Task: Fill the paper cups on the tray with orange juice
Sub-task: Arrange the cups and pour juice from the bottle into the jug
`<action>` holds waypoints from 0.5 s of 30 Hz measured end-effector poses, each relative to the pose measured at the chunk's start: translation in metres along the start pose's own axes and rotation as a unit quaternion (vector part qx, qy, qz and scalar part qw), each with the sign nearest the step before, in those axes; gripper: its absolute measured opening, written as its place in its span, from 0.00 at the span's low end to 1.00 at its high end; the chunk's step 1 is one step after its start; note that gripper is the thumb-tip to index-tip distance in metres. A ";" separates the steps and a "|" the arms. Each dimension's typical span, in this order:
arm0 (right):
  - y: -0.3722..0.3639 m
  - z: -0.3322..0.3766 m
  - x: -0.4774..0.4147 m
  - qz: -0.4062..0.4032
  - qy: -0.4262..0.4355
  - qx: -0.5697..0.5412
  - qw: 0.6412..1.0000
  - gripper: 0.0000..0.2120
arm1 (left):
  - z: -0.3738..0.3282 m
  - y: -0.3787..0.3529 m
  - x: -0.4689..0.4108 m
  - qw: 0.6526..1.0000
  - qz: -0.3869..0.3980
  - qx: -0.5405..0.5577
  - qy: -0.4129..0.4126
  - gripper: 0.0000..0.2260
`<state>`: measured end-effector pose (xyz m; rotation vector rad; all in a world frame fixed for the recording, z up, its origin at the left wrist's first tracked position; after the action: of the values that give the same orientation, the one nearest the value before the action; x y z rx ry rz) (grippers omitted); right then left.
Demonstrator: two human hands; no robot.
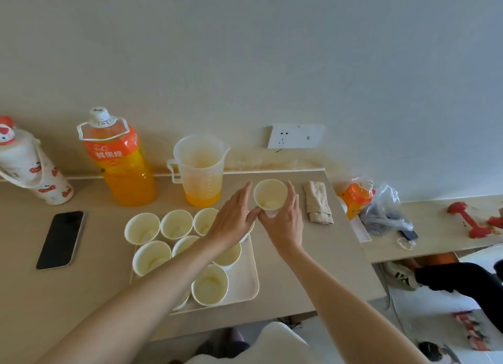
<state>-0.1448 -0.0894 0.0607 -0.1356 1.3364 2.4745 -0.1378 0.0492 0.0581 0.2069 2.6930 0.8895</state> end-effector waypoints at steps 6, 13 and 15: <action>-0.012 0.048 0.001 -0.005 0.081 -0.024 0.996 0.43 | 0.011 0.044 0.010 0.998 -0.048 0.041 0.000 0.31; -0.030 0.140 0.024 -0.038 0.187 -0.057 0.980 0.43 | 0.026 0.124 0.042 0.987 -0.151 0.053 0.017 0.41; -0.040 0.172 0.036 -0.039 0.216 -0.053 0.974 0.43 | 0.041 0.154 0.060 0.980 -0.187 0.059 0.023 0.43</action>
<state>-0.1540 0.0818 0.1155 -0.7746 1.3210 2.5395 -0.1742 0.2086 0.1050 -0.2922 2.6975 0.6288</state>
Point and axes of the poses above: each hand's wrist, its own x-axis away from the middle knuckle, its own y-axis out of the back of the hand, z = x × y, the point moved 6 cm from there along -x, towards the middle knuckle, and after that the axes turned 9 degrees about x, right-handed, at the moved point
